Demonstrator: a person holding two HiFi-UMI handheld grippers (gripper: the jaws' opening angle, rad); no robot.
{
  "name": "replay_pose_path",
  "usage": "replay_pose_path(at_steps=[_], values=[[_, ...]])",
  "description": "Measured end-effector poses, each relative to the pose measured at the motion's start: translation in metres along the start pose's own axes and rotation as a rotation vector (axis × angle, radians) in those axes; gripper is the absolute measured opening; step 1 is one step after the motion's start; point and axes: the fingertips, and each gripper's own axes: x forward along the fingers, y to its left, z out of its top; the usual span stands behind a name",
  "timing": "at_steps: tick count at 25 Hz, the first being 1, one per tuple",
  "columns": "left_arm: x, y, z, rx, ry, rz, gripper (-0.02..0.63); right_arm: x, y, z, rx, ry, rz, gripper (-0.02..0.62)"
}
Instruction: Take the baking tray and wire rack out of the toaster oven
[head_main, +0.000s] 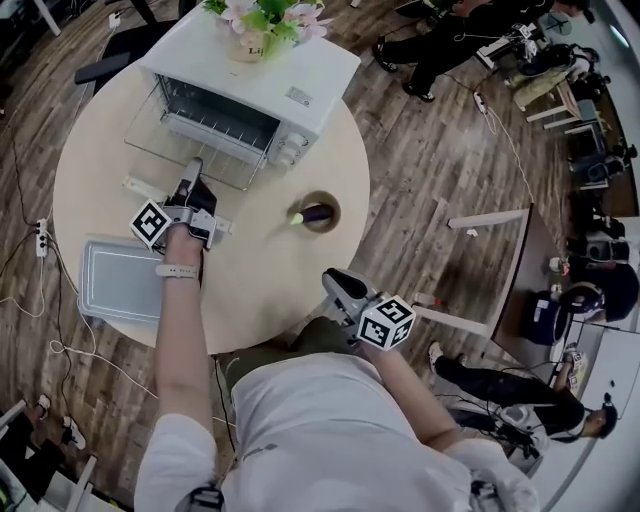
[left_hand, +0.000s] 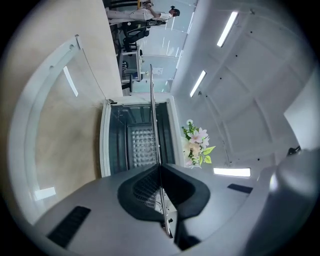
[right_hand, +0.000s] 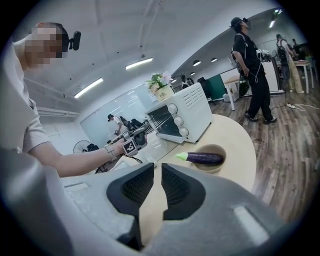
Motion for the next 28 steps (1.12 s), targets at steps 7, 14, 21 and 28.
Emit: replay_pose_path(at_steps=[7,14,21,28], values=[[-0.035,-0.013,-0.007,0.023,-0.038,0.004,0.002,-0.003,0.003,0.001,-0.036,0.016,0.062,0.046],[-0.096,-0.009,-0.020,0.032,-0.095,0.031,0.002,-0.005,0.007,-0.004,-0.061,0.027,0.128,0.046],[-0.157,-0.014,-0.047,0.042,-0.126,0.066,0.002,-0.009,0.018,-0.017,-0.067,0.027,0.190,0.046],[-0.203,-0.020,-0.083,0.006,-0.099,0.079,0.002,-0.009,0.040,-0.040,-0.075,0.035,0.217,0.046]])
